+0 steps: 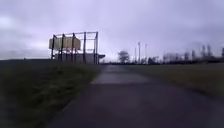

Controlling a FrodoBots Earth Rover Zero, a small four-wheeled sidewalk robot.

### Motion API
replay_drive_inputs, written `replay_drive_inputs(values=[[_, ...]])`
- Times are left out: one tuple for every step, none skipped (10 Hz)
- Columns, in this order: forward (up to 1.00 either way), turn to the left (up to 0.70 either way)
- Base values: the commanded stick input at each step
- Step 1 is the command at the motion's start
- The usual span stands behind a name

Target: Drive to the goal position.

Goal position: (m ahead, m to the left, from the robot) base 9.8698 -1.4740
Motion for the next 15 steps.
replay_drive_inputs(values=[[1.00,0.00],[1.00,0.00],[1.00,0.00],[1.00,0.00],[1.00,0.00],[1.00,0.00],[1.00,0.00],[1.00,0.00],[1.00,0.00],[1.00,0.00],[1.00,0.00],[1.00,0.00],[1.00,0.00],[1.00,0.00],[1.00,-0.01]])
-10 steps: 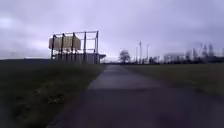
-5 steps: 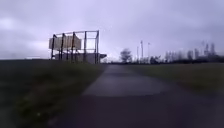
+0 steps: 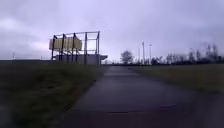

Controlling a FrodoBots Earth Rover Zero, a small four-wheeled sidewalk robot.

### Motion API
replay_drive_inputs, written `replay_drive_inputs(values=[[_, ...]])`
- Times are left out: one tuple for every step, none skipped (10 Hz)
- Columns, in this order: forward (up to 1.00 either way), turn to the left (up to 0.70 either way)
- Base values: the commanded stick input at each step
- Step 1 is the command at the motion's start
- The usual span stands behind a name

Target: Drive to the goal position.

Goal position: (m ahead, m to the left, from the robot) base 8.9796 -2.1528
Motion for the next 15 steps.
replay_drive_inputs(values=[[1.00,-0.01],[1.00,-0.27],[1.00,-0.31],[1.00,-0.35],[1.00,-0.35],[1.00,-0.36],[1.00,0.00],[1.00,0.00],[1.00,0.00],[1.00,0.00],[1.00,0.00],[1.00,0.00],[1.00,0.00],[1.00,0.00],[1.00,0.00]])
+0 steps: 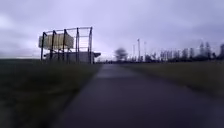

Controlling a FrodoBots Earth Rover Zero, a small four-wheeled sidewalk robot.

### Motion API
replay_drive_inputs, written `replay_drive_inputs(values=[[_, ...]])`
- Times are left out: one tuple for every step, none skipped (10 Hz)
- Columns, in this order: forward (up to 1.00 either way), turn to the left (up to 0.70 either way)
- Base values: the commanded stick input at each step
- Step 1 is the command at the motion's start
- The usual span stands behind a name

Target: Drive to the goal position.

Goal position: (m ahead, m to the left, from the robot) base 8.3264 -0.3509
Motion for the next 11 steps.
replay_drive_inputs(values=[[1.00,0.00],[1.00,0.00],[1.00,0.00],[1.00,0.00],[1.00,0.00],[1.00,0.00],[1.00,0.00],[1.00,0.00],[1.00,0.00],[1.00,0.00],[1.00,0.08]])
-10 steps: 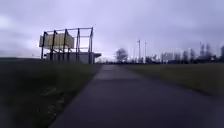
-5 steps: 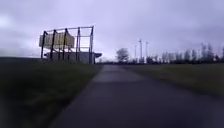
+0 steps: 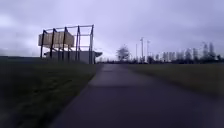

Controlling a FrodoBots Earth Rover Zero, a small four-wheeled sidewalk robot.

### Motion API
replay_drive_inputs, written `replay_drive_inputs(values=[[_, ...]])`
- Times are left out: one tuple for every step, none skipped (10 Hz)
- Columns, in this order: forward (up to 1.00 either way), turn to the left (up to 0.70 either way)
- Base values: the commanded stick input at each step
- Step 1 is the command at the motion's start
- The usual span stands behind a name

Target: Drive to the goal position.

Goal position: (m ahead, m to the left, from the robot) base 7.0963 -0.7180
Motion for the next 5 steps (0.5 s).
replay_drive_inputs(values=[[1.00,0.25],[1.00,0.38],[1.00,0.21],[1.00,0.05],[1.00,0.01]])
